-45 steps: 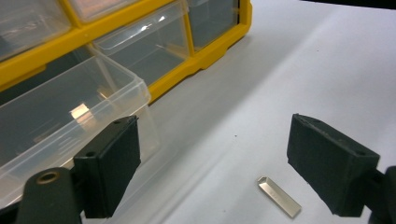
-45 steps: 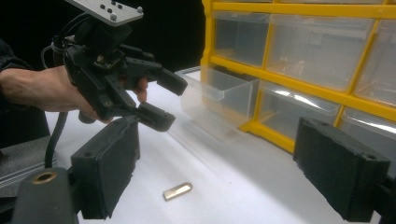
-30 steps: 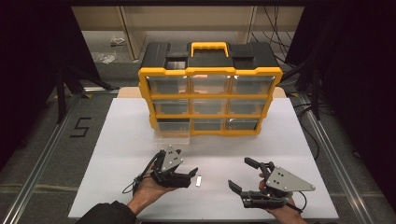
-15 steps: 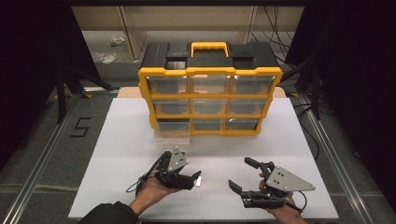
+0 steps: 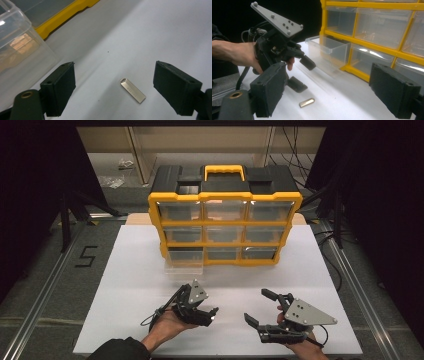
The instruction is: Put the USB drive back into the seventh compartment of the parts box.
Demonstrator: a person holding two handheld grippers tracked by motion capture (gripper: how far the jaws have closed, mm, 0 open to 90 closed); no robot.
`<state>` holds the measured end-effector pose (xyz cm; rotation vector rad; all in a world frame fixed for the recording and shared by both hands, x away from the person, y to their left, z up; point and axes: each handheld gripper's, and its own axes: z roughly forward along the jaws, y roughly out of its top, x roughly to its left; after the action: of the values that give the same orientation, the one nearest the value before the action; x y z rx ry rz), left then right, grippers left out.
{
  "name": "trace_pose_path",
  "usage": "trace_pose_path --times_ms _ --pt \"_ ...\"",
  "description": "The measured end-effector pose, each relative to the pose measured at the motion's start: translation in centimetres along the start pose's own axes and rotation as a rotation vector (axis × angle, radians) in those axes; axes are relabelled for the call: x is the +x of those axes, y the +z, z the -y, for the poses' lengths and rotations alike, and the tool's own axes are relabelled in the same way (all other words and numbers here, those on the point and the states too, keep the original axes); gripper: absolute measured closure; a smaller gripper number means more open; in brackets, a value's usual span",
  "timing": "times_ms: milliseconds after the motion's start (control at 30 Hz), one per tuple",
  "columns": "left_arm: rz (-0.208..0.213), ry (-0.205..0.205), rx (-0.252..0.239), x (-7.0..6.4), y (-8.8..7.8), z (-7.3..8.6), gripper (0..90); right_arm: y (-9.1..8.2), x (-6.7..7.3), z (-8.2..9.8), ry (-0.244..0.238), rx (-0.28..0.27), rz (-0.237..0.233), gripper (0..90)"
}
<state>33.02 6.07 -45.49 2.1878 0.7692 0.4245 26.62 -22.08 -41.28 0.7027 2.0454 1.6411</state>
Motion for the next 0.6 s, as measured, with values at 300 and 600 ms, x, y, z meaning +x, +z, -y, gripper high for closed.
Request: trace_pose_path --times_ms 300,600 --pt "-0.003 0.004 0.056 -0.37 0.52 -0.09 17.7 0.03 -0.02 0.01 0.0 0.003 -0.001 15.6" --pt "-0.003 0.017 0.079 -0.69 0.81 -0.06 19.4 0.2 0.13 -0.01 -0.007 0.006 -0.005 15.6"
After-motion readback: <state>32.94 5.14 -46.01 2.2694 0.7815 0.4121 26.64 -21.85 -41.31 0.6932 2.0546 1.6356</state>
